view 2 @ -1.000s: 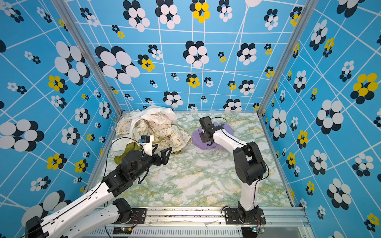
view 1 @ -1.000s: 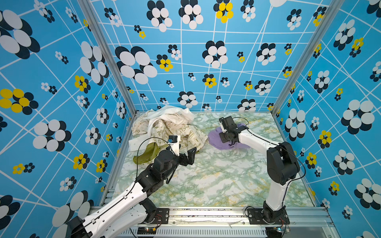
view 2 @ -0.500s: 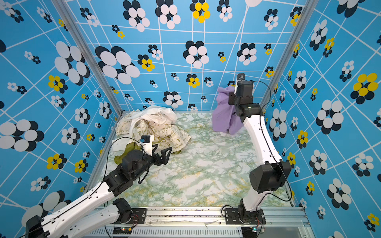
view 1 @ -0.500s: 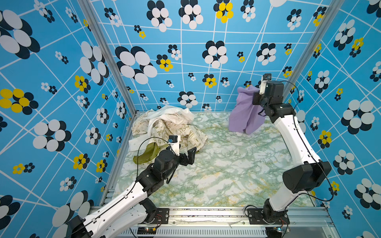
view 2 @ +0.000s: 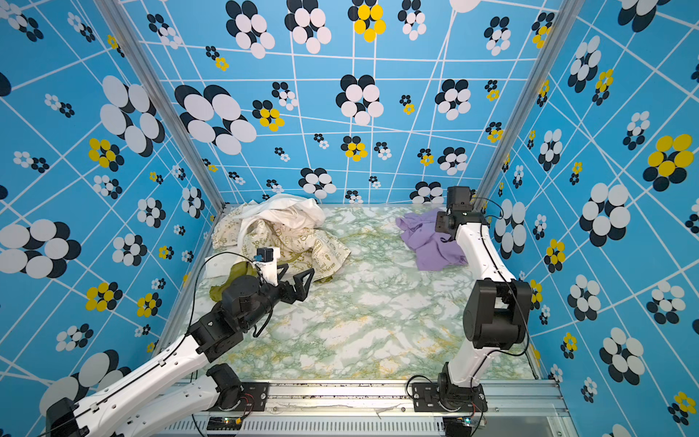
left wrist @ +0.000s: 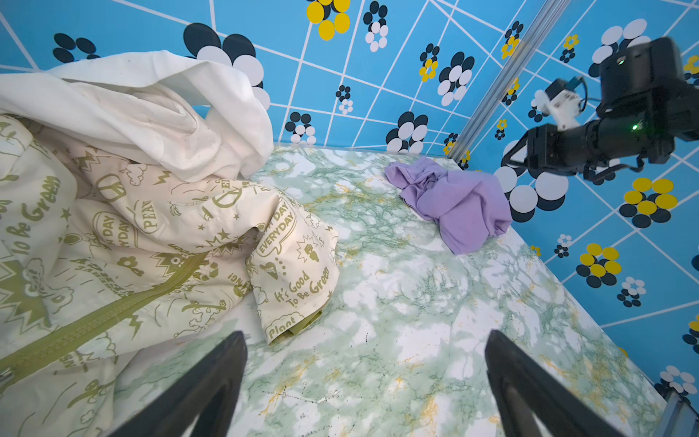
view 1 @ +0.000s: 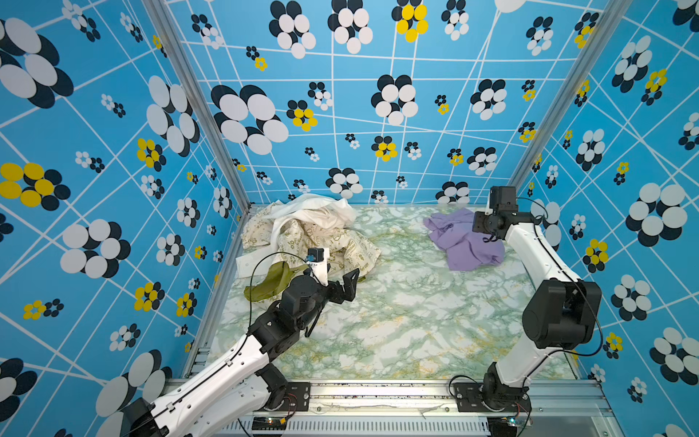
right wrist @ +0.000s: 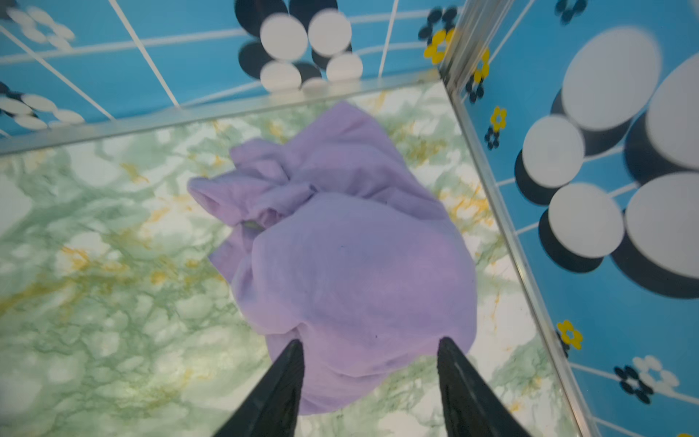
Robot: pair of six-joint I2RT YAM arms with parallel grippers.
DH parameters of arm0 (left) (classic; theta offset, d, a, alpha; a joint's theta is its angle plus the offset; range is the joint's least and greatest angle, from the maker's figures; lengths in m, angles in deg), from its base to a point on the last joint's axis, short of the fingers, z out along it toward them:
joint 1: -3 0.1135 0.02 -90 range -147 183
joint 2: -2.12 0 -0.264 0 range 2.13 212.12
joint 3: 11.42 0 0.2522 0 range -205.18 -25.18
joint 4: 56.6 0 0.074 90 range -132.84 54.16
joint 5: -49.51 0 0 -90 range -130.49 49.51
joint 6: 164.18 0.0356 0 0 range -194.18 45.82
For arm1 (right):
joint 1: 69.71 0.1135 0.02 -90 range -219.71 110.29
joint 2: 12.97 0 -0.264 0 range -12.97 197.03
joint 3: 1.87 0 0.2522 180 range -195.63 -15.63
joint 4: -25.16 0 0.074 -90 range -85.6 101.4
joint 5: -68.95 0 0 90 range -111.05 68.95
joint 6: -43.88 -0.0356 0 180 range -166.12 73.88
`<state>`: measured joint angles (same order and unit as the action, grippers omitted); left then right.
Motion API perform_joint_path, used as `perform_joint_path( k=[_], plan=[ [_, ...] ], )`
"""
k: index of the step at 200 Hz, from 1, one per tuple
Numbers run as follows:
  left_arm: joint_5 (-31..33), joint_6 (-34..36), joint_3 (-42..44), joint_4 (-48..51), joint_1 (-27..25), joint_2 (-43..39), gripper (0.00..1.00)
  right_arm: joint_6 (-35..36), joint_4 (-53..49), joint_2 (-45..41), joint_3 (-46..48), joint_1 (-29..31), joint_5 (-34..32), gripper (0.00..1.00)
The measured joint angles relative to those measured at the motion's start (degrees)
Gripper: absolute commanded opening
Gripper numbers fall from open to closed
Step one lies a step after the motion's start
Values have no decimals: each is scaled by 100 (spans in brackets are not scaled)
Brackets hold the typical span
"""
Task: Pick out a specific cloth from the pile
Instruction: 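Lower the purple cloth onto the table far from the pile with the right gripper, then open the right gripper and lift it off the purple cloth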
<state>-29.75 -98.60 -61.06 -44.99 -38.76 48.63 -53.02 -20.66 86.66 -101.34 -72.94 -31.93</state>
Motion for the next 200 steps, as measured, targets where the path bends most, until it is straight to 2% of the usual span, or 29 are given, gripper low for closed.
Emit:
perform_joint_path(
  k=[15,54,84,135,200],
  plan=[
    [50,0,0,2,0,-13,99,-153,-101,-7,116,-59,227,80],
    [153,0,0,0,0,-11,99,-356,-33,-181,-24,-57,640,87],
    [201,0,2,0,0,-11,99,-470,-31,-127,-205,-57,887,99],
    [264,2,4,4,0,-11,99,-487,-129,750,-221,-55,1036,99],
    [352,2,4,46,17,-9,99,-225,-1158,2140,-953,-55,964,99]
  ],
)
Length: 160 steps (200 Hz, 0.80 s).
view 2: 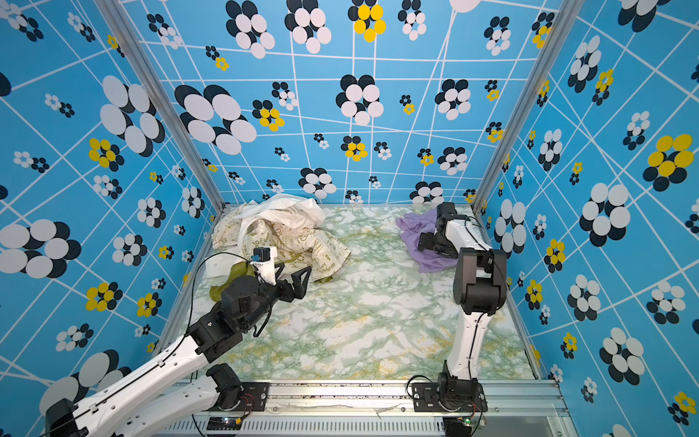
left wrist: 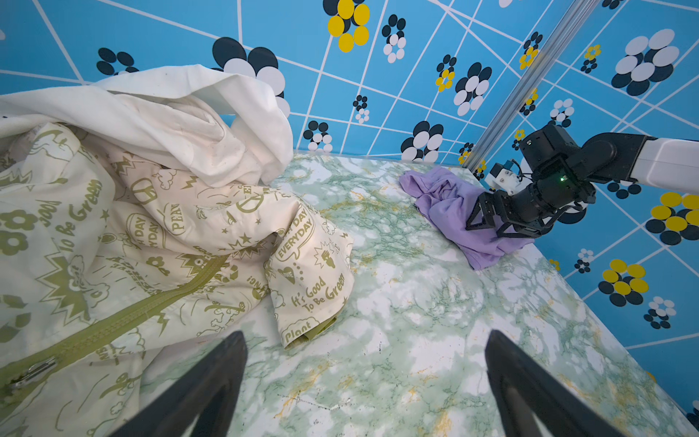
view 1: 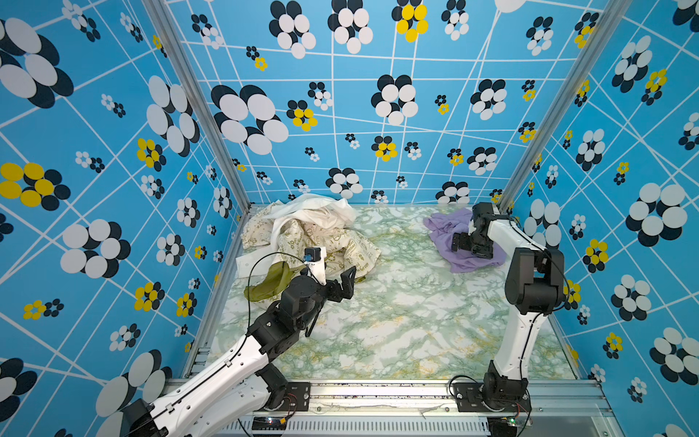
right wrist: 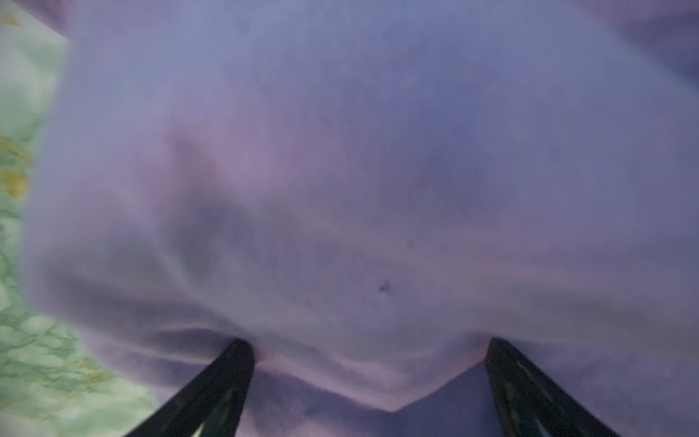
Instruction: Pick out a specific cloth from the pile
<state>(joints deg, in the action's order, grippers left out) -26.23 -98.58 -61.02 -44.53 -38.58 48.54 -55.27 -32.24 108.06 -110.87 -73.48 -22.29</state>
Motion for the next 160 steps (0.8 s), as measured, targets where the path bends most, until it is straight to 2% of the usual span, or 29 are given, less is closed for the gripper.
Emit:
perform_joint_path(
  k=[47,94,125,160],
  plan=[
    [286,0,0,348,326,-22,99,177,-385,203,-116,0,-79,99],
    [422,192,0,667,1255,-214,99,203,-459,26,-188,-2,-7,99],
    [507,514,31,531,1958,-229,99,116,-334,-925,-190,-2,9,99],
    [568,866,396,-146,2688,-48,99,55,267,-2354,-44,0,13,99]
  ],
)
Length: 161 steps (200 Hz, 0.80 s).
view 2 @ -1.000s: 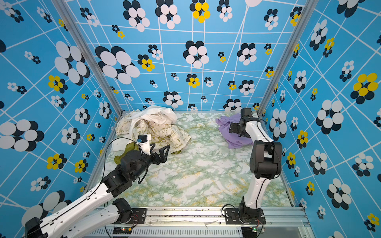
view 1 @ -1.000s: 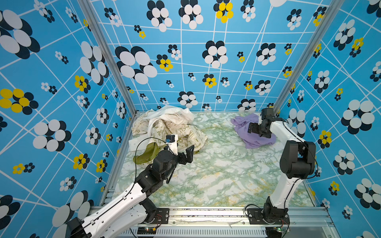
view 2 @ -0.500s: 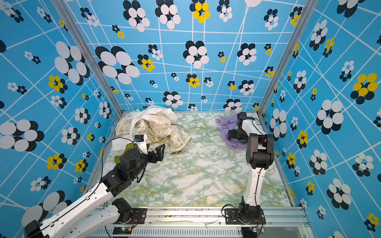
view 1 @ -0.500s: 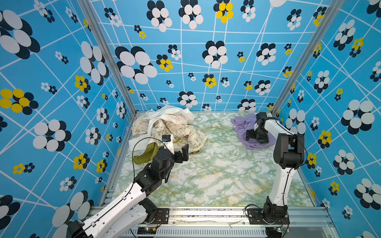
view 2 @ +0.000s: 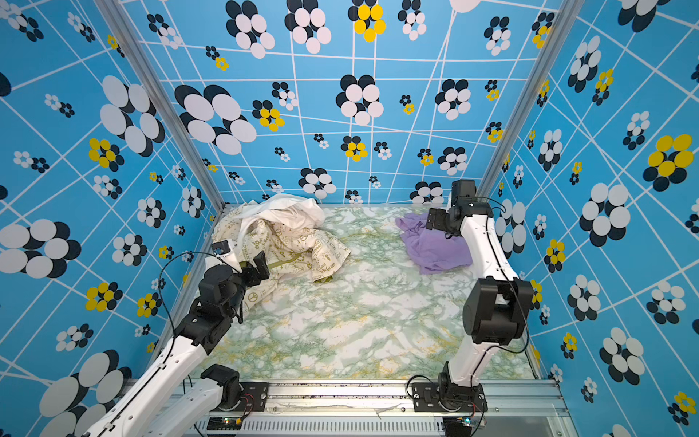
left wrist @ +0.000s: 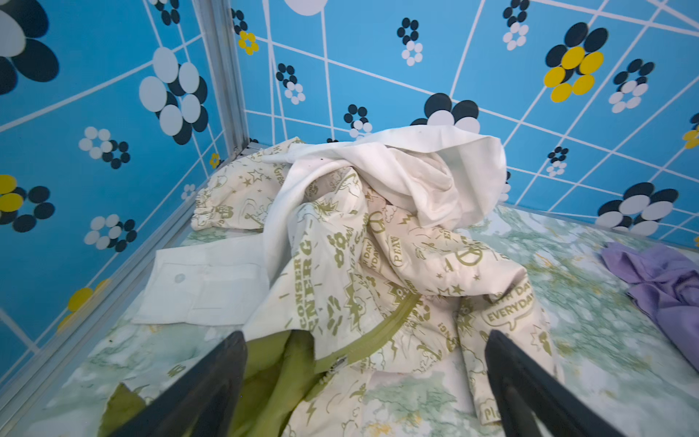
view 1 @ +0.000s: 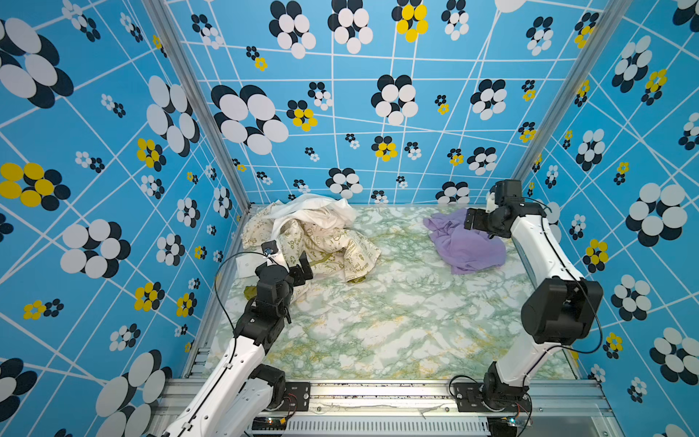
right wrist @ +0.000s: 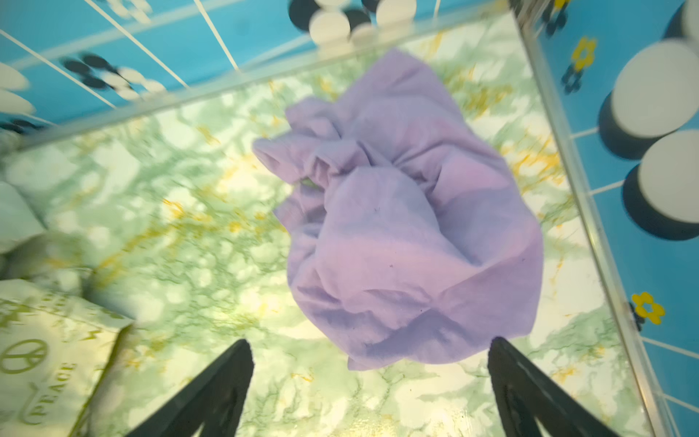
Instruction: Pick out a specific cloth from the pile
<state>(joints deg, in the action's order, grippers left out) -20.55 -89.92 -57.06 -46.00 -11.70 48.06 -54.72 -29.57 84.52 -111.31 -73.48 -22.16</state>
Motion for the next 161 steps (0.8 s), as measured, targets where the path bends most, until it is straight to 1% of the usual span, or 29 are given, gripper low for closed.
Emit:
perform_joint_path(
  k=[20,39,72,94,121,161],
  plan=[
    [9,146,299,-503,378,304,99,-7,787,-883,802,-2,-4,99],
    [2,201,470,-872,660,671,99,-7,1661,-1585,1928,-2,-50,99],
    [0,234,651,-1718,872,1300,99,11,2953,-2258,3757,-2,-254,99],
    [2,234,796,-2273,874,1703,99,59,3670,-2470,4638,0,-420,99],
    [17,262,949,-2852,885,2216,99,181,4498,-2496,5383,-2,-568,99],
    [31,511,992,-3407,907,2452,99,354,5652,-2203,6159,-2,-584,99]
  ],
)
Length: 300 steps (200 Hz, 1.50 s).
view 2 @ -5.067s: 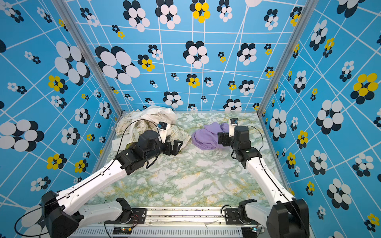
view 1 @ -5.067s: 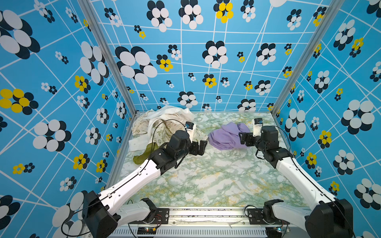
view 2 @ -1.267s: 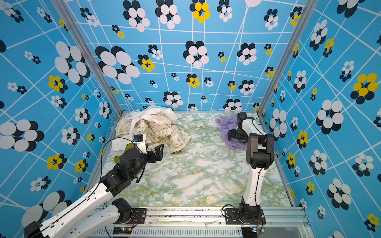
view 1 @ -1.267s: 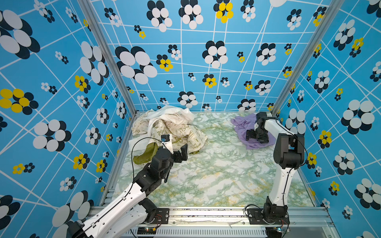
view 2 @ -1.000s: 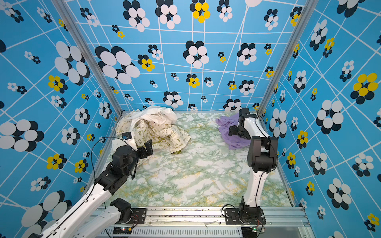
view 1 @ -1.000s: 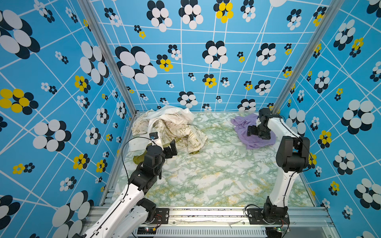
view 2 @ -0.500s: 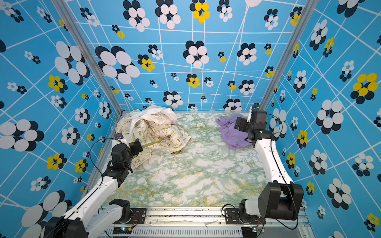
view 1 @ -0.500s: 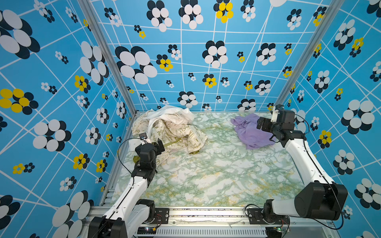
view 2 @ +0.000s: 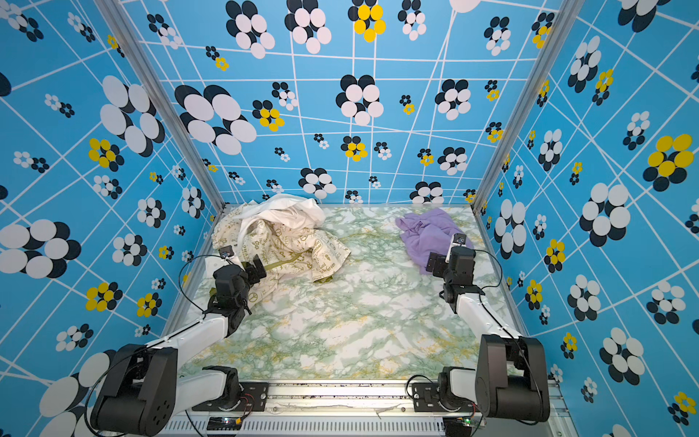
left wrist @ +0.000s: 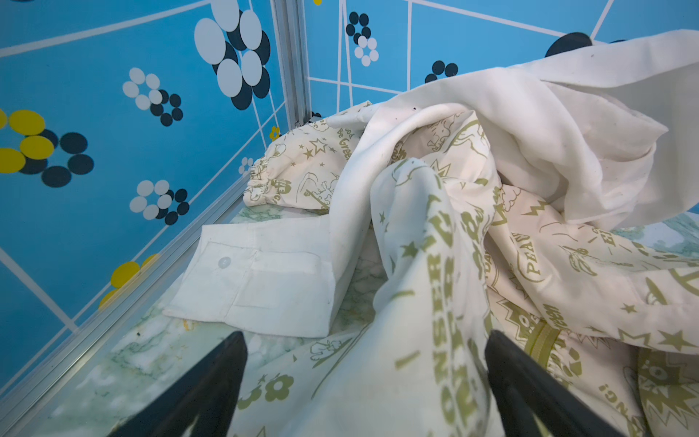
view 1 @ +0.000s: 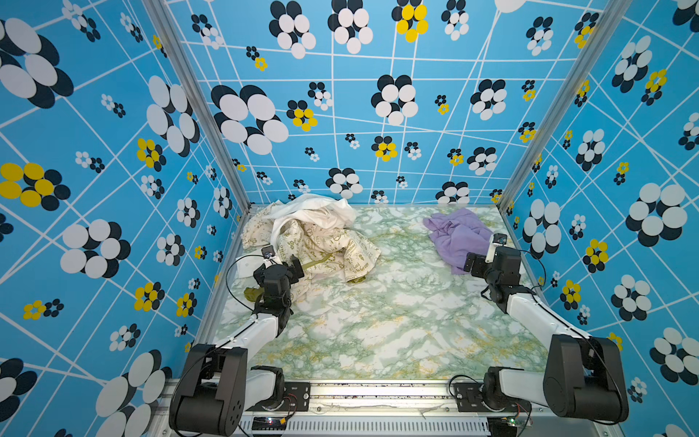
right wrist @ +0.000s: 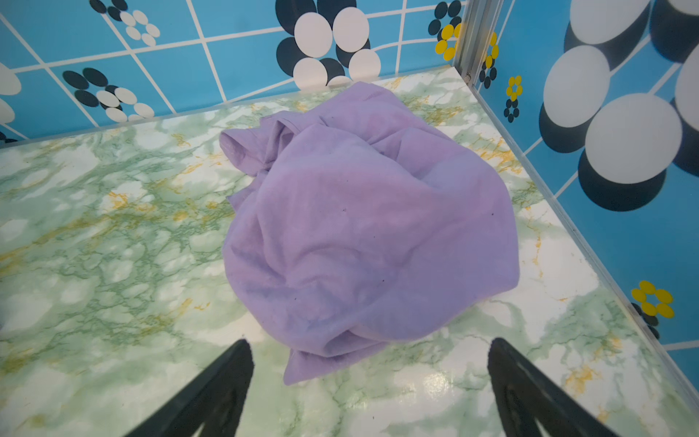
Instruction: Pick out a specific cloth from the pile
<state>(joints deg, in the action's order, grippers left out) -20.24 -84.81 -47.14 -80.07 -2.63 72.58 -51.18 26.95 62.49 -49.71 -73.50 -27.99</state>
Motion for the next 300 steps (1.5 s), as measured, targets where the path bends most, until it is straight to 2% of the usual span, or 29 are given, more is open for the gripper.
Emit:
perform_joint_path(
  k=[81,144,183,232,300],
  plan=[
    [-144,479,208,-540,0,-26,99,101,1460,553,564,0,518,99],
    [-227,741,636,-1080,4,138,99,212,1711,645,634,0,931,99],
    [-501,914,647,-1639,11,866,99,278,3335,1261,1325,2,1191,99],
    [-859,1027,603,-2247,66,1788,99,297,3532,1353,1375,15,1207,99],
    [-1049,979,149,-1801,267,1814,99,297,3615,1353,1375,39,1202,99]
  ],
)
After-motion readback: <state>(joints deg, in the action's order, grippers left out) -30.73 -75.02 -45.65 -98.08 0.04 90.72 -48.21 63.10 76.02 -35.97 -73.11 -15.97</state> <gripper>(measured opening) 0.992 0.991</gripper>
